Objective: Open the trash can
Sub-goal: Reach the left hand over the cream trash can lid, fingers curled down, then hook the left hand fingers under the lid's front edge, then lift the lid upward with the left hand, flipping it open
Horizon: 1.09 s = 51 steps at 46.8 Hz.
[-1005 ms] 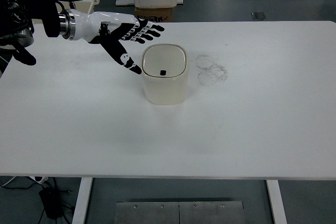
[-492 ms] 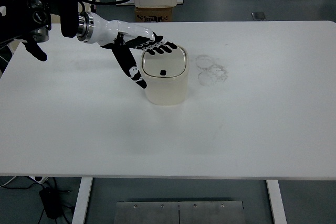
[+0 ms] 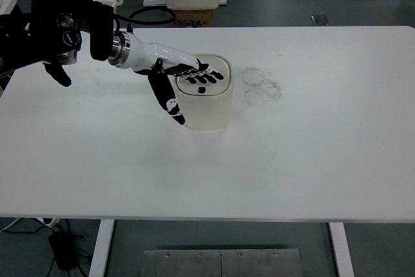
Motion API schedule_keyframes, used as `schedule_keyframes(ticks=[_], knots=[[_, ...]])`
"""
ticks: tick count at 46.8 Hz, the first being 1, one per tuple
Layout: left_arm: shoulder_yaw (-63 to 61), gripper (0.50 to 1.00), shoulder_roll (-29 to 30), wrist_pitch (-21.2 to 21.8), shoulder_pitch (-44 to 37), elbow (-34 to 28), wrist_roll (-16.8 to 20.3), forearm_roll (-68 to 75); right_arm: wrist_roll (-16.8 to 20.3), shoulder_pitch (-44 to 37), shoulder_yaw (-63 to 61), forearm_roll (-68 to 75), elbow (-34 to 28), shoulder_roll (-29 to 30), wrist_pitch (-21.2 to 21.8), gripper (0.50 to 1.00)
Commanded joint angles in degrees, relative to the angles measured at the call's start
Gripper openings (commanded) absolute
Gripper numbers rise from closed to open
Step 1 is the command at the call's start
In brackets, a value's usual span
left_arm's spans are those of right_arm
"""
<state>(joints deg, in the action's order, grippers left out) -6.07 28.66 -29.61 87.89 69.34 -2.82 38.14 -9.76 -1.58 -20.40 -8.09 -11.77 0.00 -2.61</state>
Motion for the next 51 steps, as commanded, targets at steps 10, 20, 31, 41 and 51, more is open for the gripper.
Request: schedule_keyframes(ticks=[10, 20, 31, 41, 51], knots=[[-1.23, 1.000, -1.06, 0.08, -0.17, 0.01, -1.39, 0.09, 0.00, 0.00, 0.01, 0.00, 0.00, 0.00, -0.02, 0.993], [-1.23, 1.000, -0.89, 0.08, -0.17, 0.01, -1.48, 0.09, 0.00, 0.00, 0.01, 0.00, 0.00, 0.00, -0.02, 0.993], [-0.96, 1.000, -0.45, 0.17, 1.05, 0.01, -1.57, -0.09, 0.00, 0.00, 0.01, 0.00, 0.00, 0.00, -0.02, 0.993], [-0.61, 1.000, 0.08, 2.45, 2.20, -0.34, -1.48, -1.23, 0.00, 0.00, 0.01, 0.00, 0.00, 0.00, -0.02, 0.993], [1.49, 1.000, 0.43, 4.47, 1.85, -1.49, -0.78, -10.10, 0.00, 0.00, 0.01, 0.00, 0.00, 0.00, -0.02, 0.993]])
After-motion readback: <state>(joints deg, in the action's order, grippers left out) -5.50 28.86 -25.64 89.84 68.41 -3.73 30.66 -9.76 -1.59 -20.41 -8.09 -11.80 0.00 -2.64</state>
